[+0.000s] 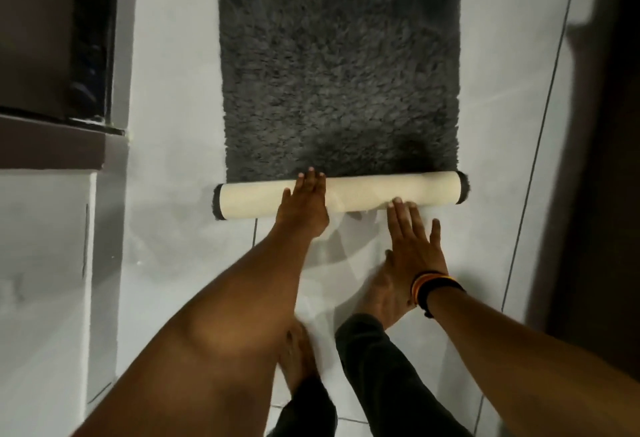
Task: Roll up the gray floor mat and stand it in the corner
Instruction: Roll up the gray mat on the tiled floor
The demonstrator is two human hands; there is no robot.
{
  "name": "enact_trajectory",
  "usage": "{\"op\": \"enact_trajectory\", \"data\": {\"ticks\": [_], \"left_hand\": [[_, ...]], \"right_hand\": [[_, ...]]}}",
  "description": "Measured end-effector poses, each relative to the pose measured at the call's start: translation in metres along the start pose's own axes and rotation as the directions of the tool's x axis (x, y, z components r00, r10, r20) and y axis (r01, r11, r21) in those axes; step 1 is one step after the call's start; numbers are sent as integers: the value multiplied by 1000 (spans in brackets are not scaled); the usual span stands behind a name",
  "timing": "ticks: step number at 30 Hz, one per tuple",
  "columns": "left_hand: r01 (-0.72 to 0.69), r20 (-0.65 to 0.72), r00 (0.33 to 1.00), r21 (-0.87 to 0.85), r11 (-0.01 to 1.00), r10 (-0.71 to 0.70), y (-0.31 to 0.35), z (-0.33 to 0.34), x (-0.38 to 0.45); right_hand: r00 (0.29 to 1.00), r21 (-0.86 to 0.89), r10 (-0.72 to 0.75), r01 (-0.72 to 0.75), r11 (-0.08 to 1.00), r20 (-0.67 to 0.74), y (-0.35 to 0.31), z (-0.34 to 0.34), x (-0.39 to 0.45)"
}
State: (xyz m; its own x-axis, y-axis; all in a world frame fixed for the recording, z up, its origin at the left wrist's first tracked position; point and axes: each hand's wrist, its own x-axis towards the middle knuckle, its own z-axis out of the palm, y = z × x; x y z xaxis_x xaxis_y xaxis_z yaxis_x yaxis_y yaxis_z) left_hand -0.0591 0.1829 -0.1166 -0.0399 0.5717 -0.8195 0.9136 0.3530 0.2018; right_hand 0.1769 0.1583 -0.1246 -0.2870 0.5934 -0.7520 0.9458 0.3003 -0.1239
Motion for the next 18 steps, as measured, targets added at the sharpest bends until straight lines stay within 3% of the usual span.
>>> {"op": "enact_trajectory", "data": {"ticks": [5, 11, 15, 18], "left_hand": [[-57, -240, 970, -100, 993, 32, -1, 17, -10], [-89, -197, 978, -68, 994, 74, -4, 26, 0], [-151, -270, 953, -31, 988, 137, -2, -24, 31], [-158, -257, 956, -48, 986, 141, -1, -73, 50]], "right_hand": [[1000, -34, 14, -14, 999, -5, -6, -45, 47], [998, 16, 64, -64, 998, 0, -19, -106, 94], [989, 135, 105, -90, 987, -108, -37, -105, 80], [991, 145, 109, -97, 985, -81, -60, -98, 70]]}}
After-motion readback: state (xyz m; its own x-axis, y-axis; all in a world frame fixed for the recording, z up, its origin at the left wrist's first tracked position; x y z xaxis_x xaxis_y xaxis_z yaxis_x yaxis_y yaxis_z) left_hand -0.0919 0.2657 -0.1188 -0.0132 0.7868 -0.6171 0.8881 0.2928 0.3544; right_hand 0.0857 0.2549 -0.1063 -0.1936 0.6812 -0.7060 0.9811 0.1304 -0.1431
